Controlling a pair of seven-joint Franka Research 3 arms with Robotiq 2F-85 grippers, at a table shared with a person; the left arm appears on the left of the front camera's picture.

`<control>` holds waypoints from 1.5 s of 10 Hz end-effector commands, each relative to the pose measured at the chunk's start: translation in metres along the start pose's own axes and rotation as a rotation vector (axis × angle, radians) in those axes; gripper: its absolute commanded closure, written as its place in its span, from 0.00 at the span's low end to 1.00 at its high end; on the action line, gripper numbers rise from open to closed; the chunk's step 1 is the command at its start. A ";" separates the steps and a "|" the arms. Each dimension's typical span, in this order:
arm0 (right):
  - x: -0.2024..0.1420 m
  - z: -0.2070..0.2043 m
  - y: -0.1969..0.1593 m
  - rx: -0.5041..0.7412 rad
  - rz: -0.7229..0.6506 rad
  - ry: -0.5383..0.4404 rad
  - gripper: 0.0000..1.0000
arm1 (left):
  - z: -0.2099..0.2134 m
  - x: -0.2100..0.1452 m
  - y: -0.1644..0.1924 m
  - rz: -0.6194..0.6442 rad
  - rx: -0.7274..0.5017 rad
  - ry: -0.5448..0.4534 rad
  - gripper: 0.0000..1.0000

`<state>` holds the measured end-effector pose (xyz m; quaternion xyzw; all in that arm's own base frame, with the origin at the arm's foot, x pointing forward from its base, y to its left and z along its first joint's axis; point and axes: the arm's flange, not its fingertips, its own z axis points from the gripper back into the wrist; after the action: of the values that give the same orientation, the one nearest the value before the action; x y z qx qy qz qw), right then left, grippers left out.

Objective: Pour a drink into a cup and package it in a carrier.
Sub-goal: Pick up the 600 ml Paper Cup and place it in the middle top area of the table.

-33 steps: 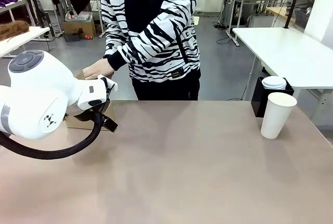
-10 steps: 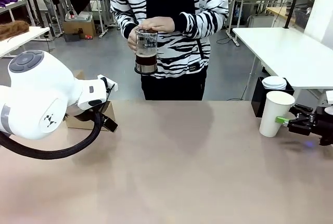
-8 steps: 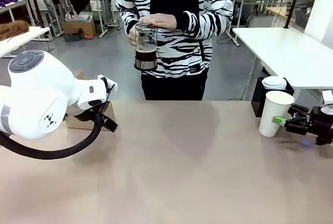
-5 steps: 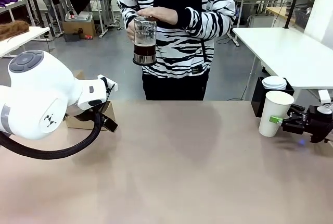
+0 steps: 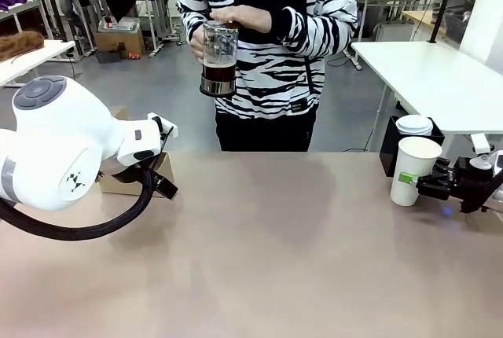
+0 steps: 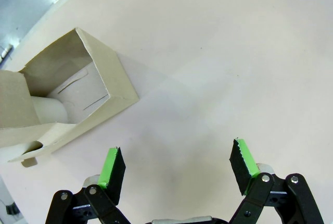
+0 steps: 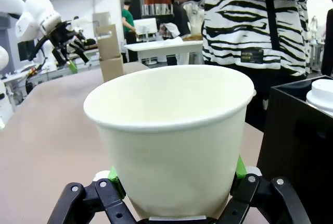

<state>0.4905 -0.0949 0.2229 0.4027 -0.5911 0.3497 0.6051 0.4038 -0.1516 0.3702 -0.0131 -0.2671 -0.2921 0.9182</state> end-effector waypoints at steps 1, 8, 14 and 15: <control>0.001 -0.001 0.001 -0.001 0.013 -0.002 0.14 | 0.000 0.000 0.000 0.000 -0.001 -0.001 0.00; 0.050 -0.029 0.018 -0.056 -0.001 -0.015 0.14 | 0.000 0.000 0.000 0.000 -0.001 -0.001 0.00; 0.089 -0.200 0.009 0.066 -0.085 -0.053 0.14 | 0.000 0.000 0.000 0.000 -0.001 -0.001 0.00; 0.078 -0.224 -0.005 0.060 -0.081 -0.038 0.14 | 0.000 0.000 0.000 0.000 -0.001 -0.001 0.00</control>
<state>0.5634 0.1043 0.3186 0.4538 -0.5786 0.3490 0.5809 0.4037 -0.1518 0.3701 -0.0129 -0.2671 -0.2924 0.9181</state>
